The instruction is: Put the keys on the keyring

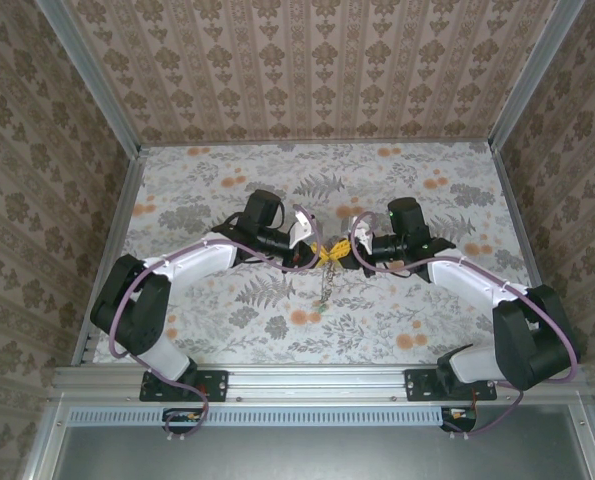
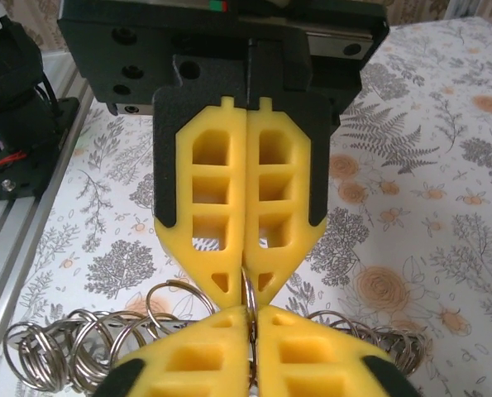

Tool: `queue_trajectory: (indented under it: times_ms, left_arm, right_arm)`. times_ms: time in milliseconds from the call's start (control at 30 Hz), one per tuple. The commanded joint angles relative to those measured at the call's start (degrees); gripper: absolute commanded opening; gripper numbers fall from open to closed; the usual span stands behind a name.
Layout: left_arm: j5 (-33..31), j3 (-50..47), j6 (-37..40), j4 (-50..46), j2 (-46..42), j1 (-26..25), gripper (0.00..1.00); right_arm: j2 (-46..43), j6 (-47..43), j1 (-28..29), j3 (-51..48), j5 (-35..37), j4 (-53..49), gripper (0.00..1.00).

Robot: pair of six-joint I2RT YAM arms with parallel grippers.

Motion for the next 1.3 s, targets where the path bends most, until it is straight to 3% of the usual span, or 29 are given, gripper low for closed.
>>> queue_trajectory:
  times_ms: [0, 33, 100, 233, 433, 633, 767, 867, 967, 1100, 1267]
  left_arm:
    - [2.9, 2.2, 1.2, 0.4, -3.5, -0.8, 0.0]
    - [2.4, 2.4, 1.5, 0.1, -3.6, -0.9, 0.01]
    - [0.2, 2.8, 2.8, -2.2, -3.5, -1.0, 0.12]
    - [-3.5, 4.9, 7.2, -9.0, -2.9, -1.3, 0.16]
    - [-7.7, 9.0, 13.6, -19.7, -1.1, -2.0, 0.18]
    - [-9.9, 10.4, 14.3, -21.8, 0.0, -2.5, 0.2]
    - [-10.3, 11.1, 14.3, -22.0, 0.6, -2.7, 0.16]
    - [-10.6, 11.4, 14.2, -21.7, 0.8, -2.8, 0.0]
    - [-11.0, 11.0, 13.4, -20.5, 0.6, -2.6, 0.0]
    - [-6.9, 8.3, 10.3, -14.5, -1.4, -1.7, 0.0]
    - [-0.2, 4.3, 8.9, -6.8, -3.1, -1.0, 0.0]
  right_arm:
    - [-0.2, -2.2, -0.3, 2.5, 1.1, -5.2, 0.0]
    - [-0.5, -2.2, -0.3, 2.7, 1.2, -5.5, 0.0]
    - [-1.6, -2.6, 0.2, 3.3, 1.7, -6.4, 0.0]
    - [-3.1, -3.2, 1.6, 4.7, 3.2, -8.5, 0.0]
    - [-4.5, -4.1, 3.3, 5.6, 6.6, -9.8, 0.0]
    - [-5.2, -4.2, 4.7, 6.2, 6.3, -10.5, 0.0]
    - [-5.9, -3.8, 5.4, 6.2, 6.4, -9.8, 0.0]
    - [-6.0, -3.8, 5.8, 6.6, 6.2, -10.4, 0.0]
    - [-6.6, -3.9, 5.9, 6.2, 6.5, -10.6, 0.0]
    - [-6.2, -1.3, 4.5, 3.2, 5.4, -7.7, 0.14]
    - [-4.0, 3.6, 1.9, -0.8, 1.8, -0.9, 0.2]
